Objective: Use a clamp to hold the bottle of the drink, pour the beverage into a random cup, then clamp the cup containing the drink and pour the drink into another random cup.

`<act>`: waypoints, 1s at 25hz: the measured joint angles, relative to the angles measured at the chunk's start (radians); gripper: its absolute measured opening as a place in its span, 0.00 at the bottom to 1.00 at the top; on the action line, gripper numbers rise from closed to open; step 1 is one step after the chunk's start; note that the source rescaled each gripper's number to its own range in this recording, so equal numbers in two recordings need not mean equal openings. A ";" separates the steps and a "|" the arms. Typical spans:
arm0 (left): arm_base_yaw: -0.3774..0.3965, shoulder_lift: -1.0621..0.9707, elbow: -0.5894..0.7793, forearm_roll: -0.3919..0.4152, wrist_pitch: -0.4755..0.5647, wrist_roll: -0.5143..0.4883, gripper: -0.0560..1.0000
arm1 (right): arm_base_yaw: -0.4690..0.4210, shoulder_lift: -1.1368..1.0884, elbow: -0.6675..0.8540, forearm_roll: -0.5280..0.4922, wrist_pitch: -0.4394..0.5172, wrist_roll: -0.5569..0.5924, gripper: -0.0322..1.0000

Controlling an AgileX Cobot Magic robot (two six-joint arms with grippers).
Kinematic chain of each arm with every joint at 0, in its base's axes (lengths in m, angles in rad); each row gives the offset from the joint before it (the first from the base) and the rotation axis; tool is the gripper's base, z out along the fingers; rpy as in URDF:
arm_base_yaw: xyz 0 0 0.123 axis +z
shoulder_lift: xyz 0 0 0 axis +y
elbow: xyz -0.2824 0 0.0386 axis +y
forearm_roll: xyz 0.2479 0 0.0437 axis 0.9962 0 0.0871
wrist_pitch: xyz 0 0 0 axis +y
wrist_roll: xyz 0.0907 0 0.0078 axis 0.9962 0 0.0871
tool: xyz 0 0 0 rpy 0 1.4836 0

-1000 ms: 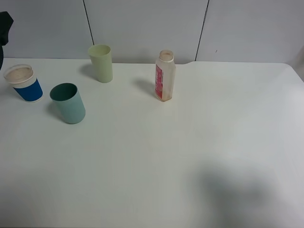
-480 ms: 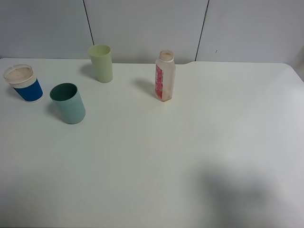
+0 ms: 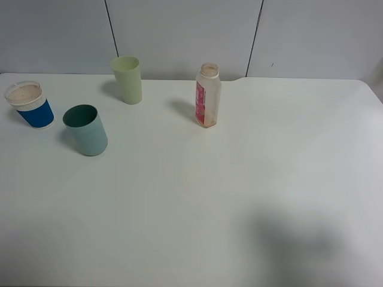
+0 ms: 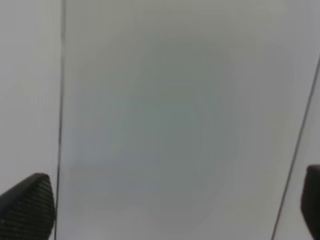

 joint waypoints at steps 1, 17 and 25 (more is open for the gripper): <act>0.000 -0.024 0.000 -0.025 0.021 0.006 1.00 | 0.000 0.000 0.000 0.000 0.000 0.000 1.00; 0.000 -0.402 0.000 -0.307 0.436 0.277 1.00 | 0.000 0.000 0.000 0.000 0.000 0.000 1.00; 0.000 -0.573 -0.017 -0.374 0.769 0.388 1.00 | 0.000 0.000 0.000 0.000 0.000 0.000 1.00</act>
